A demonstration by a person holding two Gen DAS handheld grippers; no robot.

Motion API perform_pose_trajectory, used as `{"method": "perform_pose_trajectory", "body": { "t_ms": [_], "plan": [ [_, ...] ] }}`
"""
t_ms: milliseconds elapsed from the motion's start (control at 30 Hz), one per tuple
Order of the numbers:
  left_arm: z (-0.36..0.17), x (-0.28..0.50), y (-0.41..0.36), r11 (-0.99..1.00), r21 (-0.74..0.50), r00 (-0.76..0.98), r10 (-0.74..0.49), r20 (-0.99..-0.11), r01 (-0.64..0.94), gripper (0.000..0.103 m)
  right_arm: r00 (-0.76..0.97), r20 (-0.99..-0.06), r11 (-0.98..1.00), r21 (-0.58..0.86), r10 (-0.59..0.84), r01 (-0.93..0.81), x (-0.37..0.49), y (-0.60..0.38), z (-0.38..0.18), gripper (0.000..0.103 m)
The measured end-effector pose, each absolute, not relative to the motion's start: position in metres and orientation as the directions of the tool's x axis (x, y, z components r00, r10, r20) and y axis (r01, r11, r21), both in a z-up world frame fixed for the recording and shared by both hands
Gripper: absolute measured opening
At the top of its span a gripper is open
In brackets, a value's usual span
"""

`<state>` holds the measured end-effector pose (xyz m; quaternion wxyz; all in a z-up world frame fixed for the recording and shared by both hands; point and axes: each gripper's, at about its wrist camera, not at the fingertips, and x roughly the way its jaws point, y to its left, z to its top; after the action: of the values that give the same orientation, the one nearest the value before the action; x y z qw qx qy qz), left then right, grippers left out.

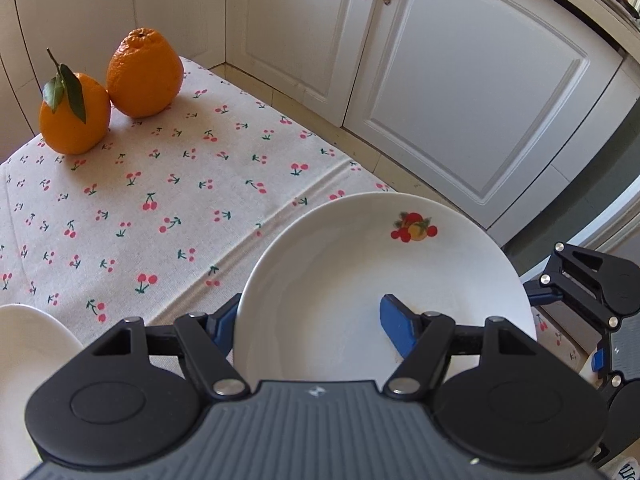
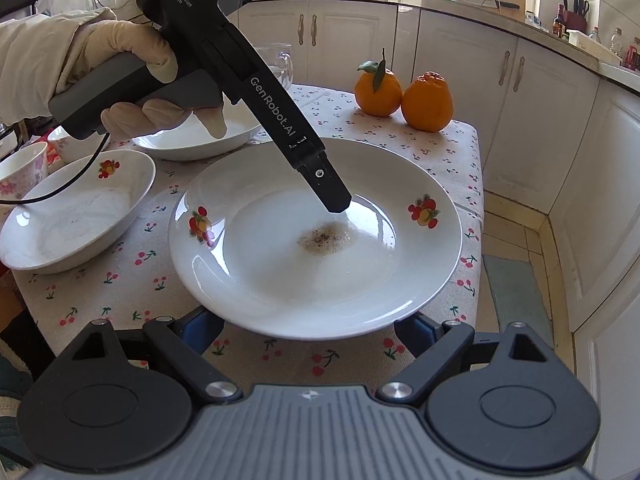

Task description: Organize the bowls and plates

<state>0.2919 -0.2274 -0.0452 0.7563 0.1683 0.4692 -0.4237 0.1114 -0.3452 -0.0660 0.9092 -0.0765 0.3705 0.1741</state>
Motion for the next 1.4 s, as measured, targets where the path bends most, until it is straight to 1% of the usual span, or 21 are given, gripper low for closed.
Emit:
{"method": "perform_pose_trajectory", "body": {
  "t_ms": [267,833,900,967,1000,1200,1400],
  "plan": [
    [-0.052,0.312,-0.236,0.587,-0.157,0.196,-0.492,-0.848,0.794,0.071,0.663,-0.705,0.934,-0.003,0.251,-0.357,0.129,-0.354,-0.072,0.094],
    [-0.056,0.323,-0.242,0.593,-0.167,0.198,-0.500,-0.843,0.787,0.069,0.662,-0.708,0.944,0.020,0.247,-0.331,0.138,-0.360,-0.075,0.095],
    [-0.055,0.322,-0.242,0.594,-0.165,0.202,-0.501,-0.842,0.787,0.073,0.662,-0.707,0.944,0.026,0.250,-0.328,0.137,-0.361,-0.075,0.095],
    [-0.052,0.320,-0.240,0.600,-0.150,0.222,-0.500,-0.837,0.786,0.085,0.666,-0.699,0.944,0.038,0.260,-0.329,0.136,-0.361,-0.074,0.103],
    [-0.050,0.318,-0.240,0.604,-0.136,0.238,-0.498,-0.834,0.785,0.086,0.667,-0.698,0.945,0.042,0.259,-0.323,0.135,-0.361,-0.072,0.103],
    [-0.033,0.305,-0.229,0.618,-0.111,0.281,-0.500,-0.819,0.778,0.086,0.675,-0.693,0.952,0.056,0.253,-0.300,0.122,-0.360,-0.065,0.103],
    [-0.006,0.278,-0.208,0.626,-0.076,0.338,-0.515,-0.788,0.776,0.086,0.699,-0.667,0.960,0.093,0.256,-0.264,0.095,-0.355,-0.050,0.103]
  ]
}}
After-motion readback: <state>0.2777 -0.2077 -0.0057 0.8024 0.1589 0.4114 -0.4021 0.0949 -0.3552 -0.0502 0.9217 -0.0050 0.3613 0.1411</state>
